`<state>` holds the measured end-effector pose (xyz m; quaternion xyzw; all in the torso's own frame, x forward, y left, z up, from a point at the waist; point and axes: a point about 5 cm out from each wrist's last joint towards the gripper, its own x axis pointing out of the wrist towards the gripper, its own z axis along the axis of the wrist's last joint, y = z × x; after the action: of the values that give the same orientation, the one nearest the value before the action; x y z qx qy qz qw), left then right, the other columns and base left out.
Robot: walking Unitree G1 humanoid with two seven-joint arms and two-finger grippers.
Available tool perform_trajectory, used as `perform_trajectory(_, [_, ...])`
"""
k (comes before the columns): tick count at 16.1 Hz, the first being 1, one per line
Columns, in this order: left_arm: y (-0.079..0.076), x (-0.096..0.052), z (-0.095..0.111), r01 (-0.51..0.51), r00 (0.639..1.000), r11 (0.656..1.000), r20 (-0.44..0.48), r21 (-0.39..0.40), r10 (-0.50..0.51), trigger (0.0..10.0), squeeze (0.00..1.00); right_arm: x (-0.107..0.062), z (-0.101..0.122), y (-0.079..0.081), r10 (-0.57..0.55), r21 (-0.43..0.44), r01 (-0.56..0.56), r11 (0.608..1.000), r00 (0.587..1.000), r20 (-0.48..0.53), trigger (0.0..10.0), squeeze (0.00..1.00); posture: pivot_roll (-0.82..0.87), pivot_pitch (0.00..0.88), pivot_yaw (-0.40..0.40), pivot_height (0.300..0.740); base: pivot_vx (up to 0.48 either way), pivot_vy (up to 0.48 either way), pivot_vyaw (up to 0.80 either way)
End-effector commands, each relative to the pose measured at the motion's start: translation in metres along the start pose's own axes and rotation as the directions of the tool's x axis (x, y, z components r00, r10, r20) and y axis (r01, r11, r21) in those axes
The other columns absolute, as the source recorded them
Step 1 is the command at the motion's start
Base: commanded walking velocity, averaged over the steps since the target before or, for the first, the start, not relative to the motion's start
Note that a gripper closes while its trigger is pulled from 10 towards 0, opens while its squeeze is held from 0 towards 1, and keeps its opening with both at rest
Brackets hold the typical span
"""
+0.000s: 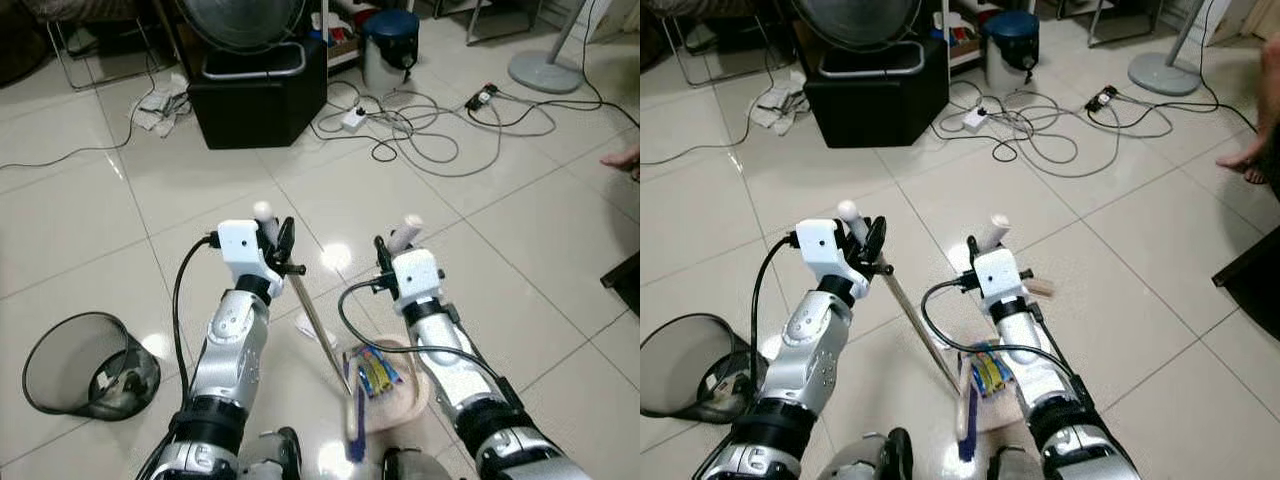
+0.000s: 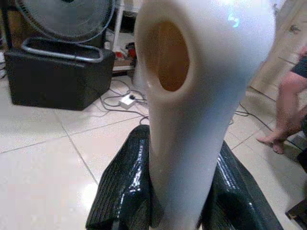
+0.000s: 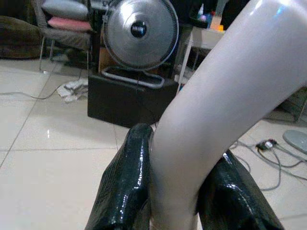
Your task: Sweep floor
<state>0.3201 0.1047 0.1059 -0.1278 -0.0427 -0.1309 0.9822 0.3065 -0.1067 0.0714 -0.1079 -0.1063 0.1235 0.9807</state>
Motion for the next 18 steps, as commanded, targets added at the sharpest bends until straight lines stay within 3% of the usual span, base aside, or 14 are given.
perform_trajectory(1, [-0.007, 0.004, 0.008, 0.051, 0.998, 0.999, 0.028, -0.006, -0.051, 10.0, 0.00, 0.001, 0.010, -0.002, -0.019, 0.032, 0.016, 0.999, 0.997, 0.073, 10.0, 0.00, 0.02, 0.154, 0.073, 0.740, 0.000, 0.000, 0.00])
perform_trajectory(3, [-0.006, 0.005, 0.013, 0.080, 0.996, 0.997, 0.036, 0.011, -0.080, 10.0, 0.00, -0.001, 0.010, -0.005, -0.036, 0.048, 0.032, 0.998, 0.996, 0.081, 10.0, 0.00, 0.02, 0.147, 0.073, 0.740, 0.000, 0.000, 0.00])
perform_trajectory(6, [0.009, 0.005, 0.031, 0.131, 0.989, 0.988, 0.064, 0.084, -0.136, 10.0, 0.00, -0.003, 0.015, -0.013, -0.078, 0.072, 0.071, 0.995, 0.992, 0.103, 10.0, 0.00, 0.01, 0.130, 0.083, 0.740, 0.000, 0.000, 0.00])
perform_trajectory(8, [0.035, 0.005, 0.063, 0.157, 0.980, 0.981, 0.106, 0.116, -0.169, 10.0, 0.00, -0.005, 0.019, -0.022, -0.108, 0.089, 0.097, 0.991, 0.986, 0.126, 10.0, 0.00, 0.00, 0.115, 0.090, 0.740, 0.000, 0.000, 0.00])
perform_trajectory(10, [0.063, -0.003, 0.090, 0.226, 0.967, 0.961, 0.081, 0.157, -0.241, 10.0, 0.00, -0.009, 0.022, -0.031, -0.132, 0.110, 0.117, 0.987, 0.982, 0.137, 10.0, 0.00, 0.01, 0.105, 0.089, 0.740, 0.000, 0.000, 0.00])
perform_trajectory(13, [0.082, -0.011, 0.095, 0.245, 0.966, 0.948, 0.029, 0.204, -0.256, 10.0, 0.00, -0.011, 0.025, -0.036, -0.138, 0.121, 0.120, 0.985, 0.980, 0.146, 10.0, 0.00, 0.00, 0.094, 0.090, 0.740, 0.000, 0.000, 0.00])
perform_trajectory(14, [0.095, -0.015, 0.096, 0.209, 0.976, 0.950, 0.014, 0.232, -0.218, 10.0, 0.00, -0.012, 0.028, -0.040, -0.139, 0.130, 0.120, 0.984, 0.978, 0.156, 10.0, 0.00, 0.00, 0.089, 0.089, 0.740, 0.000, 0.000, 0.00])
perform_trajectory(18, [0.112, -0.023, 0.085, 0.123, 0.992, 0.933, -0.032, 0.337, -0.120, 10.0, 0.00, -0.013, 0.039, -0.050, -0.177, 0.181, 0.144, 0.973, 0.967, 0.182, 10.0, 0.00, 0.00, 0.078, 0.085, 0.740, 0.000, 0.000, 0.00])
